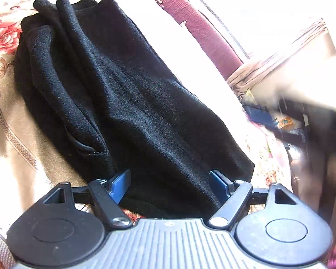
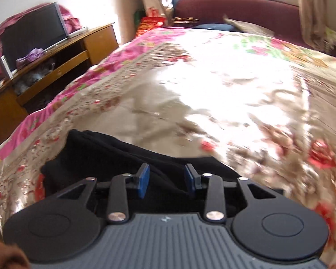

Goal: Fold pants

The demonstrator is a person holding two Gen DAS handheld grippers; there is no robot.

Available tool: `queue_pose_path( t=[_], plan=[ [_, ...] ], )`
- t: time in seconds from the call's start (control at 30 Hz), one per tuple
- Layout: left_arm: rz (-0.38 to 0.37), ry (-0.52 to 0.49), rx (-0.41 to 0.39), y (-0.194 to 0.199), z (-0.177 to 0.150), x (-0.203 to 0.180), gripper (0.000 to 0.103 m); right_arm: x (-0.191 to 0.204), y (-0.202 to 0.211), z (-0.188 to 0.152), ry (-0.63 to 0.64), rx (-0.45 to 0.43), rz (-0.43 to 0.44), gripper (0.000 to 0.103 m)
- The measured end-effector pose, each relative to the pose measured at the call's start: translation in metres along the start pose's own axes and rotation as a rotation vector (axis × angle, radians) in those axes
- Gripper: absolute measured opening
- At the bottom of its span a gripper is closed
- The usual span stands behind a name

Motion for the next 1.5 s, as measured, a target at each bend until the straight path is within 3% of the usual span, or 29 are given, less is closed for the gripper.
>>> queue_pose_path(
  t=[0.1,0.23,0.4,0.47,0.6,0.63,0.7,0.73,0.77,0.93,1.03,1.07,1.13,1.23,1.3,1.33,1.37,1.43,1.5],
  plan=[
    [0.029,-0.047,-0.003,-0.003,-0.008,-0.010,0.092,-0.070,0.025,-0.038,-0.162,0.006,-0.063,0.039],
    [0.054,-0.119,0.004,-0.006,-0.018,-0.024,0.094,-0.123,0.032,-0.089,-0.402,0.049,-0.001,0.041],
    [0.120,-0.226,0.002,-0.018,-0.027,-0.039,0.097,-0.116,0.018,-0.107,-0.473,0.030,0.118,0.049],
    [0.124,-0.252,0.003,-0.018,-0.028,-0.045,0.097,-0.107,0.005,-0.108,-0.455,0.055,0.163,0.063],
    [0.134,-0.280,0.006,-0.017,-0.024,-0.050,0.097,-0.100,-0.008,-0.103,-0.434,0.028,0.180,0.063],
    [0.129,-0.281,0.005,-0.011,-0.023,-0.048,0.097,-0.100,-0.008,-0.099,-0.426,0.013,0.170,0.061],
    [0.099,-0.262,0.008,-0.013,-0.020,-0.052,0.097,-0.100,-0.009,-0.087,-0.383,-0.013,0.149,0.045],
    [0.079,-0.256,0.010,-0.016,-0.019,-0.052,0.097,-0.101,-0.010,-0.082,-0.373,-0.009,0.149,0.028],
    [0.075,-0.257,0.011,-0.018,-0.016,-0.053,0.097,-0.107,-0.013,-0.076,-0.399,-0.004,0.160,0.020],
    [0.143,-0.295,0.045,-0.036,-0.011,-0.055,0.097,-0.162,-0.039,-0.073,-0.752,0.010,0.291,0.016],
    [0.133,-0.313,0.042,-0.031,-0.017,-0.055,0.097,-0.155,-0.032,-0.077,-0.713,-0.019,0.351,0.031],
    [0.132,-0.315,0.043,-0.031,-0.018,-0.054,0.097,-0.155,-0.029,-0.079,-0.728,-0.036,0.375,0.045],
    [0.149,-0.305,0.054,-0.036,-0.017,-0.051,0.097,-0.155,-0.032,-0.083,-0.773,-0.049,0.434,0.062],
    [0.177,-0.327,0.063,-0.044,-0.018,-0.056,0.098,-0.140,-0.051,-0.086,-0.700,-0.014,0.382,0.065],
    [0.202,-0.377,0.078,-0.046,-0.022,-0.062,0.099,-0.127,-0.055,-0.083,-0.595,-0.002,0.300,0.048],
    [0.205,-0.400,0.091,-0.045,-0.025,-0.065,0.099,-0.128,-0.053,-0.081,-0.601,0.008,0.299,0.030],
    [0.192,-0.412,0.107,-0.046,-0.029,-0.070,0.099,-0.135,-0.050,-0.081,-0.656,0.011,0.338,0.021],
    [0.137,-0.427,0.157,-0.048,-0.041,-0.080,0.099,-0.152,-0.039,-0.085,-0.751,0.007,0.443,0.015],
    [0.123,-0.500,0.188,-0.052,-0.058,-0.097,0.099,-0.165,-0.021,-0.093,-0.722,0.006,0.442,0.014]
  ],
)
Point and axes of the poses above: each gripper's, at about its wrist camera, not at the fingertips, and y roughly against the way its jaws point, x to its left, z to its top, the point moved 7 cm from there along -y, roughly the way its jaws point
